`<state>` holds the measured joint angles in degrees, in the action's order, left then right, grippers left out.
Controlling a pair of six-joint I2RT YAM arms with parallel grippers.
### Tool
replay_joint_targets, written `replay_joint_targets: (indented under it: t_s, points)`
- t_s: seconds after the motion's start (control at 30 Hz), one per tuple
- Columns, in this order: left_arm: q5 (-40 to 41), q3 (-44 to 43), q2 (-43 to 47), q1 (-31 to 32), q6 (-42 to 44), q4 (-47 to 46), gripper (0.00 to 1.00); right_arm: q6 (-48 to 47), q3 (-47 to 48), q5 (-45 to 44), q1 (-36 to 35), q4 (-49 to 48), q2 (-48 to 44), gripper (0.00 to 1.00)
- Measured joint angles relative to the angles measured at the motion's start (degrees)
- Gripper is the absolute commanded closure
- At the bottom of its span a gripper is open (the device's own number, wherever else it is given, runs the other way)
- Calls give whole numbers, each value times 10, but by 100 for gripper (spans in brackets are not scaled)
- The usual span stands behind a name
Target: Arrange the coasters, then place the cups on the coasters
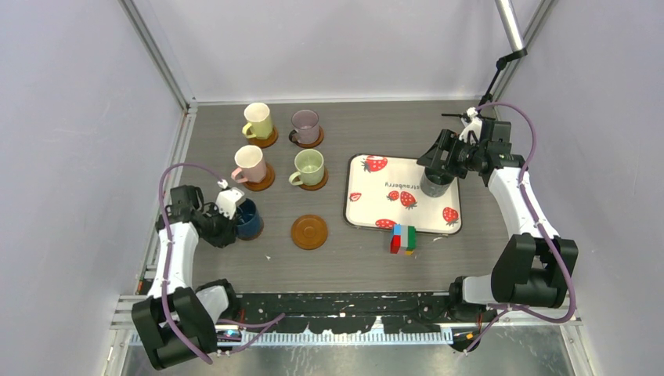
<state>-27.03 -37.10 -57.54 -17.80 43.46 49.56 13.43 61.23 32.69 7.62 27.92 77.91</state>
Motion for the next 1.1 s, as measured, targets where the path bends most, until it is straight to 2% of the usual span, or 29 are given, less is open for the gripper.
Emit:
replay_joint_targets:
  t_s: [0.5,0.83,0.93,1.1]
  points:
    - [8,20,-46,0,-10,-63,98,0,0,0,0,0,0,22]
    - [5,19,-63,0,-6,-64,65,0,0,0,0,1,0,22]
    - [4,18,-63,0,1,-64,51,-1,0,0,0,2,0,22]
    - [4,18,-60,0,10,-60,34,-1,0,0,0,4,0,22]
